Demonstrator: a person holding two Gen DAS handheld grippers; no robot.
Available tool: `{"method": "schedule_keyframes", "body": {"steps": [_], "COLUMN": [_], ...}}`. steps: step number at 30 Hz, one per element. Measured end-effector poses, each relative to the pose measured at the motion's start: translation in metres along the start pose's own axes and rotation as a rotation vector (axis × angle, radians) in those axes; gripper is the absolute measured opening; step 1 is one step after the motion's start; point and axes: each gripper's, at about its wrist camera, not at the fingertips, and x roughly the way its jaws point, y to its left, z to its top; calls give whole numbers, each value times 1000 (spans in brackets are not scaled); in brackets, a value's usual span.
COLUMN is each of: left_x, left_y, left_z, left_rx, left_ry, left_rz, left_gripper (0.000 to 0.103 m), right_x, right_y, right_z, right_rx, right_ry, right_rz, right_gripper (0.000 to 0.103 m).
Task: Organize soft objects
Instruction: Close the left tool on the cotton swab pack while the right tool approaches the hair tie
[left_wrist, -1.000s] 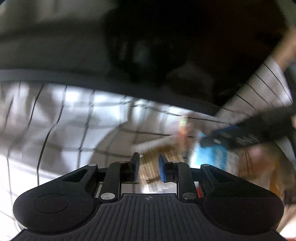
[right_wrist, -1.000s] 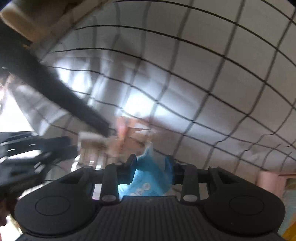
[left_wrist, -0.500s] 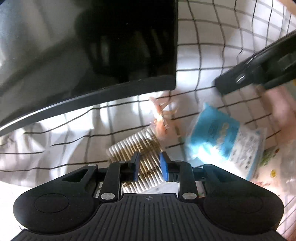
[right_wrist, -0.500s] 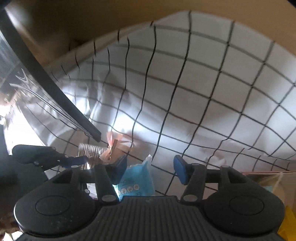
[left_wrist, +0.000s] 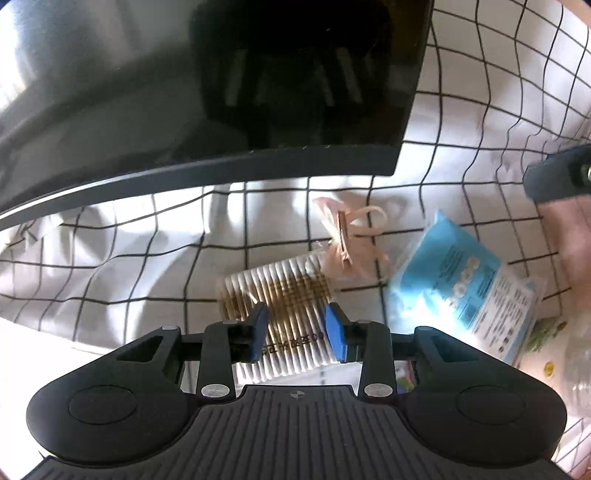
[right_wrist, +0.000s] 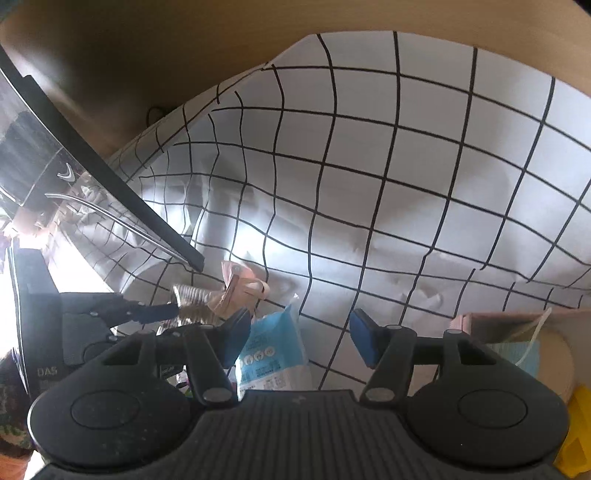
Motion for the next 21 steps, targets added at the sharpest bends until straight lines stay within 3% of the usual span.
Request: {"method": "schedule_keyframes", "body": {"steps": [1,3,6,9,12,15,19,21], "left_x": [-1,0,1,2,-6,-12,-4,2], "left_y": [1,5,2,-2,2,20,36,31], "left_z": [0,0,-1,2,5,7,11,13], "left_rx": [-7,-25,-9,-9,-18,-94,-220,-209], "left_ry": [-3,-6,-15,-11,2,-3,26,48], "left_rz": [-27,-92,-101,-83,-32,10,-74,-91], "left_gripper": [46,66,74,74,64,64,64,75], "right_x": [0,0,1,1,-2,-4,-2,0], "right_y": [0,-1,2,6,8,9,10,10], "right_z": [0,-1,-1,-1,-1,-1,-1,-2], "right_rx": [2,4,3,-2,-19,-29,-29,-27], "right_ry": [1,2,1,6,6,3,17,29], "right_rz": [3,9,15,18,20,19,40,44], "right_gripper": [60,60,60,61,64,66,66,66]}}
